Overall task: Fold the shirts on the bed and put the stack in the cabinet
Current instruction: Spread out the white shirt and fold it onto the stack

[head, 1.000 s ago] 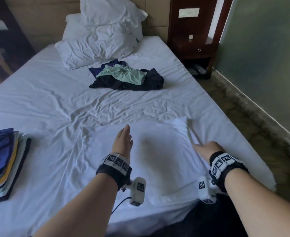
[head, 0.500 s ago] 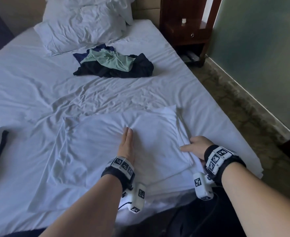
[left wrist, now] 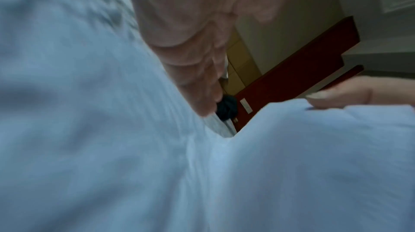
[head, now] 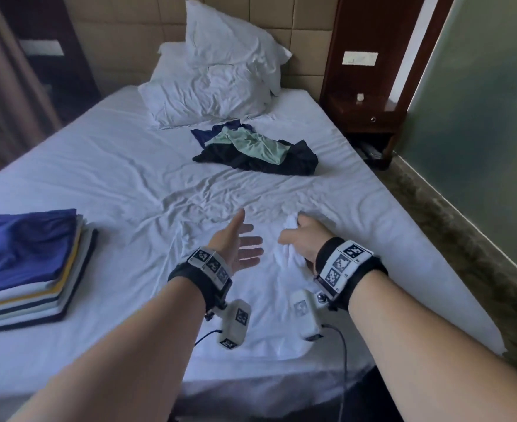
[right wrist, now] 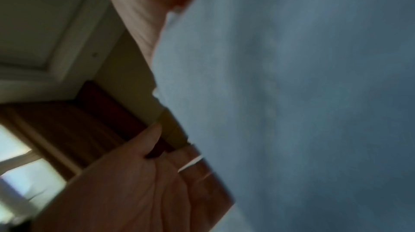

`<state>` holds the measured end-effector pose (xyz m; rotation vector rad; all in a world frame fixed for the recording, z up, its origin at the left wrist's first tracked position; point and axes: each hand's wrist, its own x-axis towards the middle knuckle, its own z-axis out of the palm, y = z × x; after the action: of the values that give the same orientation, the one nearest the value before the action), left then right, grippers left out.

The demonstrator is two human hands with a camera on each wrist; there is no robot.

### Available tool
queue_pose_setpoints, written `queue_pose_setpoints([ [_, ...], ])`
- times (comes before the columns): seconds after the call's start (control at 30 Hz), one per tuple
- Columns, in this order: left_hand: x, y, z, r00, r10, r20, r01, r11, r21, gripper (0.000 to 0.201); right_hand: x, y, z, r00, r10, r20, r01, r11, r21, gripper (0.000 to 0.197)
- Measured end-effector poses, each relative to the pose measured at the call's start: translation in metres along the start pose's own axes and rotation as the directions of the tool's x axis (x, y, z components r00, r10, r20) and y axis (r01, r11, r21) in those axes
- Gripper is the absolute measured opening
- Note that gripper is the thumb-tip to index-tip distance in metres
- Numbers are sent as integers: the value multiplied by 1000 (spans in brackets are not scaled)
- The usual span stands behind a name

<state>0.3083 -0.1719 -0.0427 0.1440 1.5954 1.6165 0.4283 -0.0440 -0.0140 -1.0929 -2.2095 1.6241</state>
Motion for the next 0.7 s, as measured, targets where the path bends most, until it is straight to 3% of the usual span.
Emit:
queue_pose_setpoints([
  [0.13,-30,5,-87,995,-96,9,94,989,117,70,-16,-41,107,977,-56,205,86,987,-138,44],
  [0.2,-39,-14,-123,980,-192,-56,200,958,206,57,-26,-37,151,946,-2,325,36,994,-101,60],
  [0.27,-38,-37,-147,962,-231,-143,262,927,270,37,-30,-19,176,928,73,367,-38,994,-100,66],
  [0.3,-34,-47,-157,962,-205,-177,254,913,319,30,-27,-7,181,927,103,361,-61,990,-126,70],
  [0.37,-19,-61,-170,963,-173,-208,249,868,430,38,-19,14,179,930,149,336,-88,978,-190,78],
  [0.43,-8,-61,-174,953,-181,-245,277,850,448,34,-12,28,172,930,203,307,-137,966,-221,83],
  [0.5,2,-55,-178,948,-173,-269,278,862,424,19,-5,35,168,934,222,280,-172,966,-192,76],
  [0.6,7,-43,-188,937,-232,-260,316,880,356,29,5,30,172,949,193,249,-147,970,-193,62],
  [0.7,1,-31,-195,941,-251,-225,318,882,347,22,23,16,184,974,104,200,-55,970,-236,45],
])
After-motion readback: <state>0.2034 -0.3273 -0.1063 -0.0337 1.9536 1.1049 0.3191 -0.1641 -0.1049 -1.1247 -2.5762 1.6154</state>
